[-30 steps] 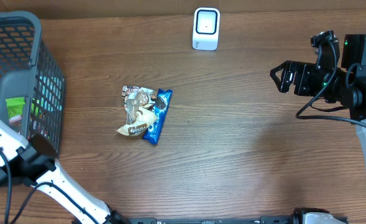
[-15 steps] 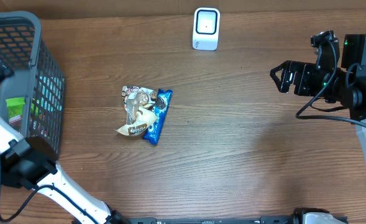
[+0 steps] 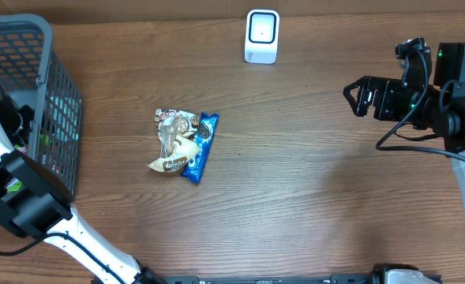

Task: Scan the item barcode
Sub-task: 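Reach the left gripper into the basket and grasp the green packet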

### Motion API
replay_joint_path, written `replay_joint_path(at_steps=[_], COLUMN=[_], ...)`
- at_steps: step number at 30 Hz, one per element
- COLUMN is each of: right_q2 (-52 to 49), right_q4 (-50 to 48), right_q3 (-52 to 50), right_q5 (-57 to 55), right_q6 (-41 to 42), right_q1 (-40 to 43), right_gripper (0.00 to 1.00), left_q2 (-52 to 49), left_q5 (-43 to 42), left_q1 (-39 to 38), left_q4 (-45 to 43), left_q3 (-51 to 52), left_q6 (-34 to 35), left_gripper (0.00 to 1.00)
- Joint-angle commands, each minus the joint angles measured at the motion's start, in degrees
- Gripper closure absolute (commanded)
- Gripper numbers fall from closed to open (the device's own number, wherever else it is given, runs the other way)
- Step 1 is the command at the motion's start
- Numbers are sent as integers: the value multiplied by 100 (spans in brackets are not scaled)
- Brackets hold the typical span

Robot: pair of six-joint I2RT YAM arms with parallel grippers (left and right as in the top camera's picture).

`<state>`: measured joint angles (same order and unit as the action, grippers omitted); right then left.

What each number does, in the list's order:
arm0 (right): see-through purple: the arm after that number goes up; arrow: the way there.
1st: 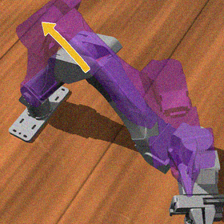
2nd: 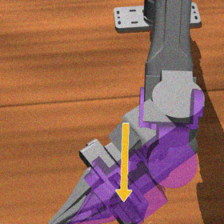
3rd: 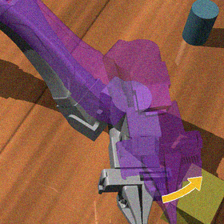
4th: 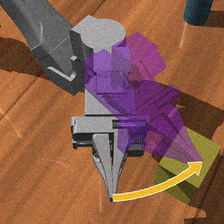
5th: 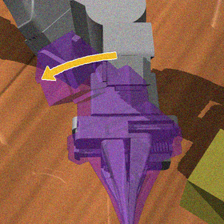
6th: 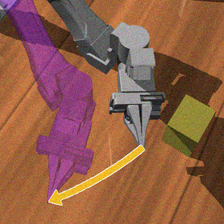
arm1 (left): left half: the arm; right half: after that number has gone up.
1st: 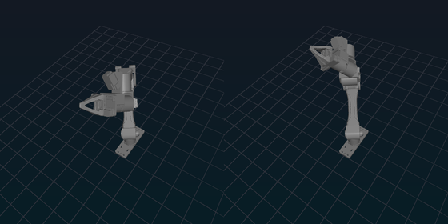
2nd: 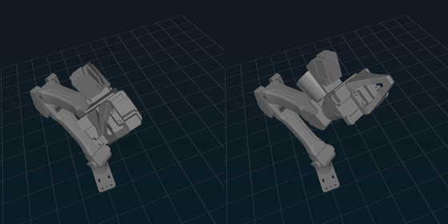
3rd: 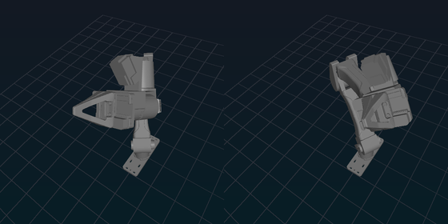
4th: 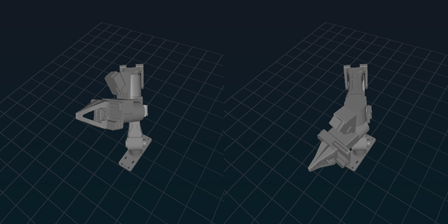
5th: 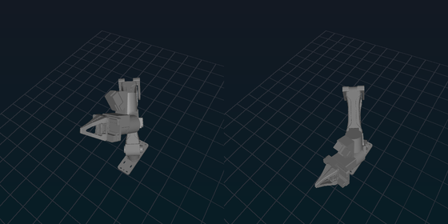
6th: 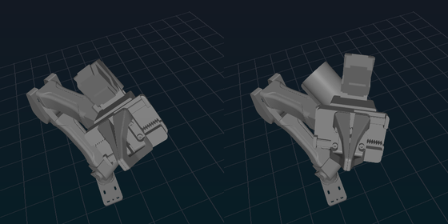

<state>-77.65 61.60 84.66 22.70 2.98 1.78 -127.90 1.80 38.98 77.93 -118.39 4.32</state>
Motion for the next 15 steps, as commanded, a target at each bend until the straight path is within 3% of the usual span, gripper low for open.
replay_joint_path(at_steps=[1,10,12,14,15], right_q2=[15,15,15,15,15], right_q4=[-24,-46,-44,-44,-44], right_q3=[118,118,118,118,118], right_q5=[52,52,52,52,52], right_q6=[0,2,2,2,2], right_q1=[0,0,0,0,0], right_gripper=[0,0,0,0,0], left_q2=[-7,-24,-24,-24,-22], left_q5=[177,179,179,181,181], left_q1=[9,-2,0,0,0], left_q4=[-444,-1178,-1252,-1261,-1259], left_q3=[557,1510,1620,1617,1609], left_q6=[-116,-114,-107,-15,20], left_gripper=[16,27,43,85,94])
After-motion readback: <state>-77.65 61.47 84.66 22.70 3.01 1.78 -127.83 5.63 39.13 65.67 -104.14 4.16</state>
